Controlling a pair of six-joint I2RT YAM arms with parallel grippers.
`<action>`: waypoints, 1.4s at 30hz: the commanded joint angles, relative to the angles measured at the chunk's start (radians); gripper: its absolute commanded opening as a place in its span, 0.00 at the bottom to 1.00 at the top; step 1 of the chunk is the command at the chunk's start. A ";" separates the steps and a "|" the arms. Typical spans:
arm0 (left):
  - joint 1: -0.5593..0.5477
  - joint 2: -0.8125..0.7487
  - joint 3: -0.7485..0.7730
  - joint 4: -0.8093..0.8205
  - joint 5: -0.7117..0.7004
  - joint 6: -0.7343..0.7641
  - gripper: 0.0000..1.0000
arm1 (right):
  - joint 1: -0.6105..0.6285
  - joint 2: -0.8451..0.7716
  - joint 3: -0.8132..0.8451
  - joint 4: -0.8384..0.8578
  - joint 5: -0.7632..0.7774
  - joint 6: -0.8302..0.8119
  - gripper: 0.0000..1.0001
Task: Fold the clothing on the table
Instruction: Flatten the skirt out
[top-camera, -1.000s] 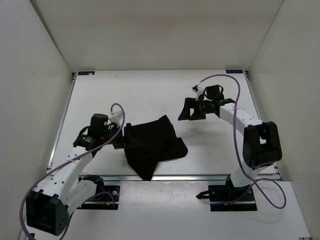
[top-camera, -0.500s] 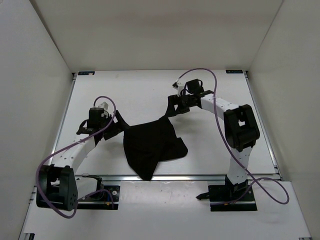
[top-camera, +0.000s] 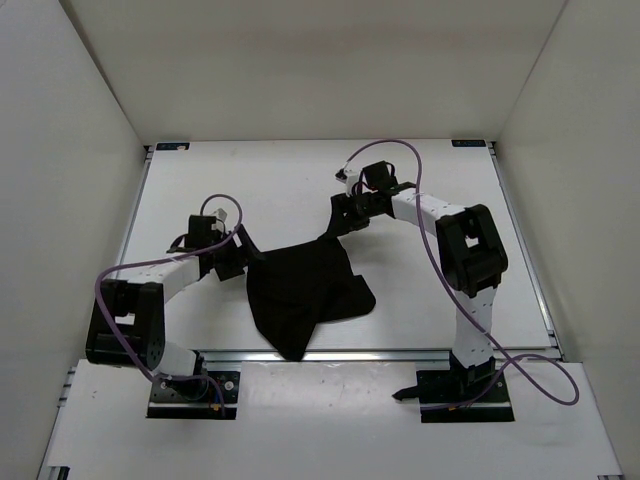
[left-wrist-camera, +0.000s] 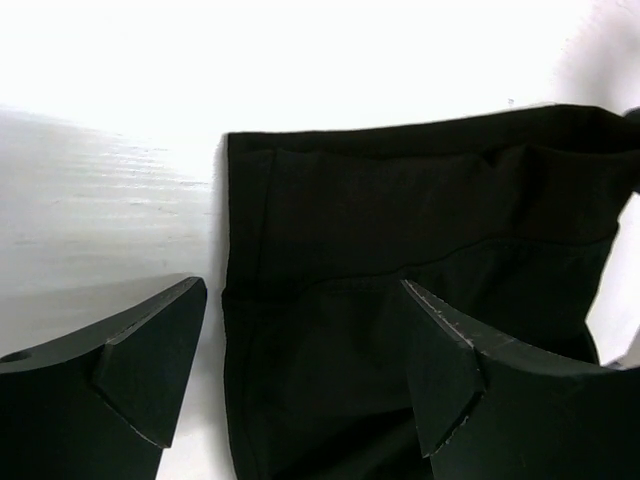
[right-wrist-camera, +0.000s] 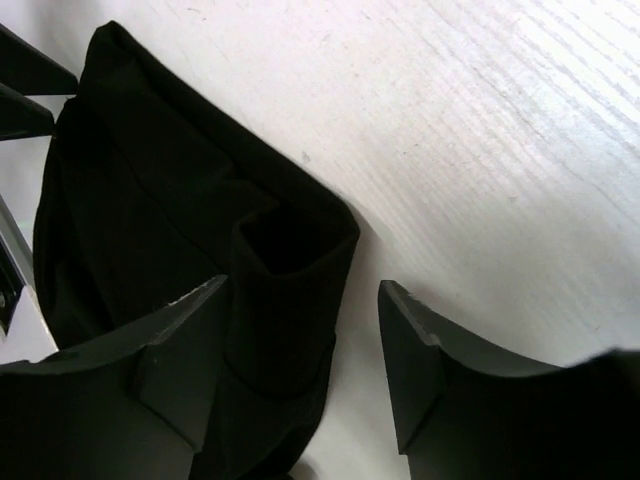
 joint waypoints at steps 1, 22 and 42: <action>0.020 0.007 0.036 0.057 0.073 0.020 0.87 | -0.009 0.016 0.003 0.063 -0.036 0.010 0.56; 0.017 0.210 0.126 0.090 0.099 0.024 0.00 | -0.015 0.091 0.094 0.043 -0.022 0.047 0.00; -0.064 0.276 1.064 -0.013 0.094 0.221 0.00 | -0.319 -0.319 0.407 -0.028 0.162 -0.019 0.00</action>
